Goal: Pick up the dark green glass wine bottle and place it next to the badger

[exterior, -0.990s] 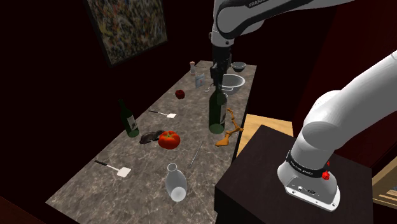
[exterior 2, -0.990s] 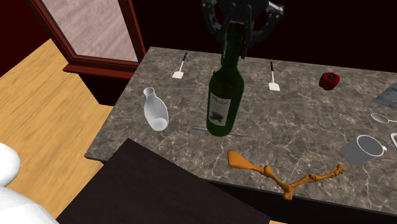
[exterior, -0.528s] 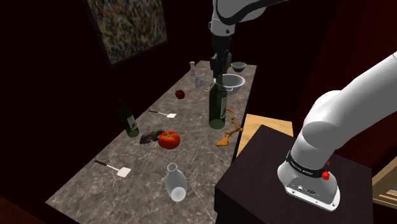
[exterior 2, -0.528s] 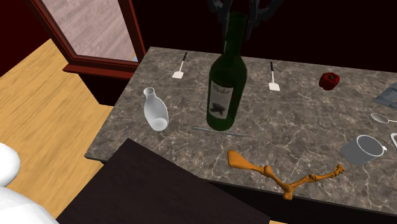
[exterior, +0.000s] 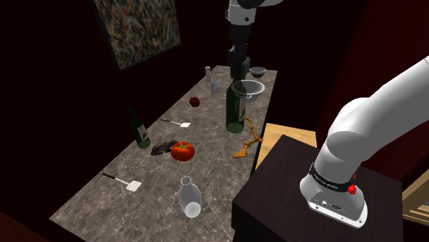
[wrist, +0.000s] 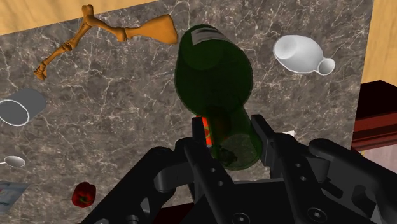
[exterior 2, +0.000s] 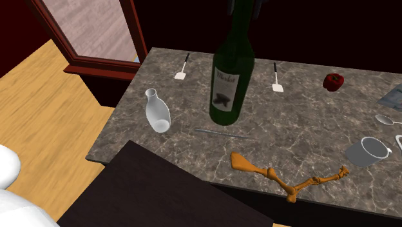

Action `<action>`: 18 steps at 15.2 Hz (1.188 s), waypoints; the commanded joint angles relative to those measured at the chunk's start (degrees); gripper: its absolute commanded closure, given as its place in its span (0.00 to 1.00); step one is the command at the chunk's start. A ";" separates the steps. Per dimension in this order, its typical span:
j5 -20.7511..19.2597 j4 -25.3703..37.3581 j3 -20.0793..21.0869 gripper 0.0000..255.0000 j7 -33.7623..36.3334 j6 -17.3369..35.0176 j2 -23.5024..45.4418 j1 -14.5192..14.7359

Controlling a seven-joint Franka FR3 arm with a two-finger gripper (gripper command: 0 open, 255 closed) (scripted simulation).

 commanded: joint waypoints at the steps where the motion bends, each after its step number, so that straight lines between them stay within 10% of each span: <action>1: -0.03 1.89 -0.05 1.00 -0.03 -1.64 0.24 -0.02; 8: -0.06 7.87 -0.07 1.00 0.06 -6.86 1.00 -0.03; 18: -0.14 14.51 0.38 1.00 0.50 4.79 19.28 0.12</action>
